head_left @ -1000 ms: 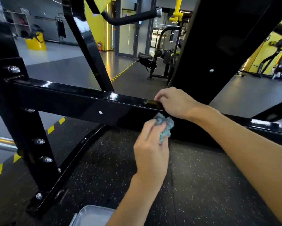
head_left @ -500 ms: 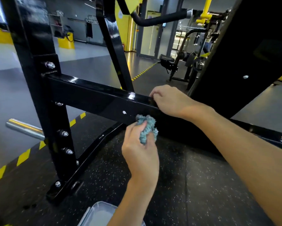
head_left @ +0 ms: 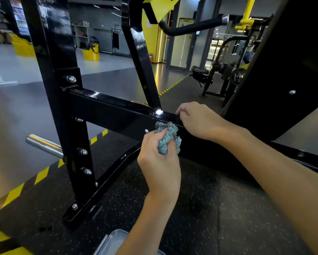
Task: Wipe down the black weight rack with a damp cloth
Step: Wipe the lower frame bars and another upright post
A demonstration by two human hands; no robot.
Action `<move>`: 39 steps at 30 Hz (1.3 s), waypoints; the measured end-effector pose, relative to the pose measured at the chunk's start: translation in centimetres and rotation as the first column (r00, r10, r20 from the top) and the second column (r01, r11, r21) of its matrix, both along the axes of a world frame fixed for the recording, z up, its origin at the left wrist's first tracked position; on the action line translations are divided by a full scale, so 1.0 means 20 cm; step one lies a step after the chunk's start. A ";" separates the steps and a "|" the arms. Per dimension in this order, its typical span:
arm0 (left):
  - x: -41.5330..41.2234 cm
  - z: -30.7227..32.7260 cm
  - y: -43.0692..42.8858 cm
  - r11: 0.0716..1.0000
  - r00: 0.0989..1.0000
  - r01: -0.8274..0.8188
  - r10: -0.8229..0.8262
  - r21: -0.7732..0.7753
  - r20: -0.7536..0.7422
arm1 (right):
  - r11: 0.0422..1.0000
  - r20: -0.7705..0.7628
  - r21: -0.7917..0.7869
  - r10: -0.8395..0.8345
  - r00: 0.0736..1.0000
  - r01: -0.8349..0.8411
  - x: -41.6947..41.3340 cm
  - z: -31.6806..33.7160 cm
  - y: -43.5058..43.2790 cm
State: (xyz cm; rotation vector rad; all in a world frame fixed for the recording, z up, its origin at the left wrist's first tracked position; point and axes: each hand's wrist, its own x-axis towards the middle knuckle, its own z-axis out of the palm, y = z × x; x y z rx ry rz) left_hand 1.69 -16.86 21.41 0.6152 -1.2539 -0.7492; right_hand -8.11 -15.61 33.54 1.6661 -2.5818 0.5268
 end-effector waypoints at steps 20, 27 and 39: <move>0.01 -0.24 -0.05 0.931 0.996 0.042 -0.068 0.362 0.060 | 0.998 -0.076 0.000 0.068 0.995 -0.068 0.14 0.00 -0.16; 0.11 -0.12 -0.06 0.996 0.996 -0.089 0.089 -0.001 -0.020 | 0.997 -0.098 0.001 0.078 0.992 -0.079 0.13 -0.01 -0.16; 0.09 -0.05 -0.14 0.969 0.978 -0.083 0.124 -0.234 0.165 | 0.999 -0.130 -0.006 0.051 0.990 -0.052 0.15 -0.02 -0.17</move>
